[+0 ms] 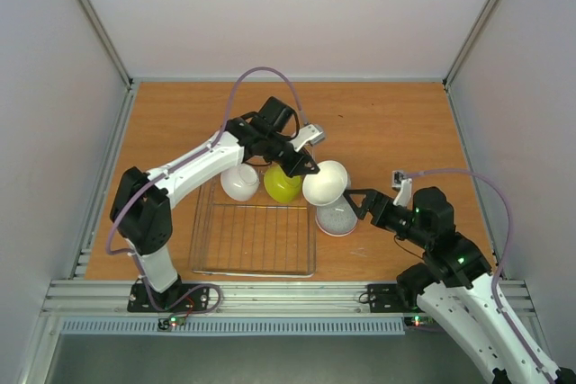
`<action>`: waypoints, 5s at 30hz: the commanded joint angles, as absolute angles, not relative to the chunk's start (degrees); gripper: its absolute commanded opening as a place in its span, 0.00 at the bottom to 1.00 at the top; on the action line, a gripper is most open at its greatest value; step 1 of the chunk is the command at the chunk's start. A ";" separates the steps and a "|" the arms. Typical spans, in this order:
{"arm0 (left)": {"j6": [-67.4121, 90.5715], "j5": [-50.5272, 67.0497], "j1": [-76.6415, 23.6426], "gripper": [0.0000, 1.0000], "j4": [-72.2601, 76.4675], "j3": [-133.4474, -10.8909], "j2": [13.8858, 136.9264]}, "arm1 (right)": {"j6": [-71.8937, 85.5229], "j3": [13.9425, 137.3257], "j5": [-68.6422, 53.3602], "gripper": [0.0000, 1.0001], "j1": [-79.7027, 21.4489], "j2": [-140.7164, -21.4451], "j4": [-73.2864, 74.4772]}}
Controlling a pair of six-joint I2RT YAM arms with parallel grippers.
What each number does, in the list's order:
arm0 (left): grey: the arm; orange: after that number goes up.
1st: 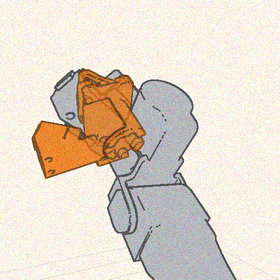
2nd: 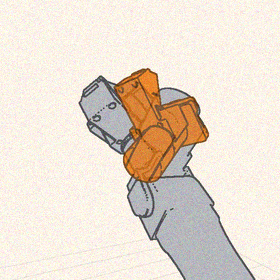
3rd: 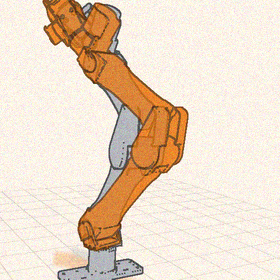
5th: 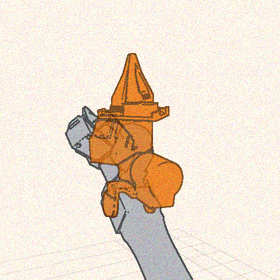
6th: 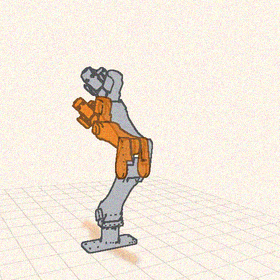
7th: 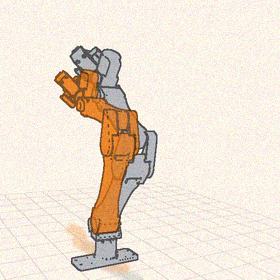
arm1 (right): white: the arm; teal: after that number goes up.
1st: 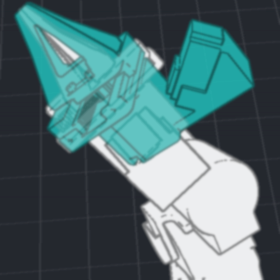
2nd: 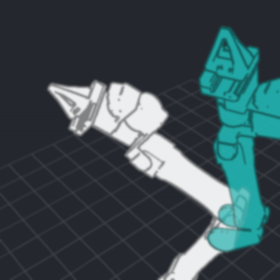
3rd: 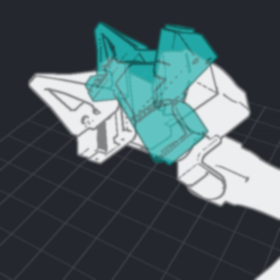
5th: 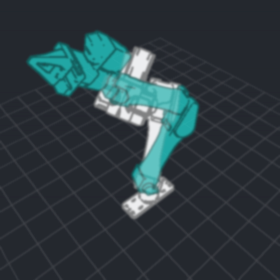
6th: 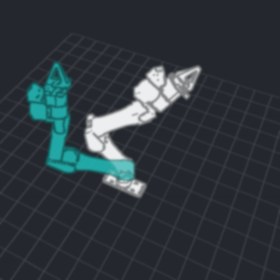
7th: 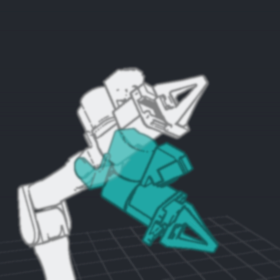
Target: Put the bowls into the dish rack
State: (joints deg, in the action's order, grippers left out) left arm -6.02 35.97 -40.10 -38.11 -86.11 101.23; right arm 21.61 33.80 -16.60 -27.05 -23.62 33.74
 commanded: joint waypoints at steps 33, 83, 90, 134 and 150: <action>-0.96 49.85 -38.10 0.00 -26.26 -82.08 94.07 | 29.88 28.22 -28.32 0.52 -27.25 -31.86 9.05; -8.79 29.30 -16.21 0.56 -31.42 -73.24 76.41 | 6.63 77.90 38.44 0.01 -67.85 -85.39 62.85; -7.35 30.61 -14.38 0.56 -30.42 -72.25 75.45 | 13.41 87.19 47.67 0.01 -75.57 -96.71 76.17; -6.35 30.61 -14.14 0.57 -29.90 -70.70 72.76 | 20.92 92.25 41.58 0.34 -84.55 -119.41 80.58; -6.59 29.97 -14.15 0.57 -29.88 -71.01 73.81 | 15.98 86.86 38.33 0.99 -84.64 -116.15 70.87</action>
State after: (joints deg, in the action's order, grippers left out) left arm -6.66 30.24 -14.44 -32.32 -71.13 73.47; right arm 17.30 87.44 39.44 -84.44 -117.80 74.35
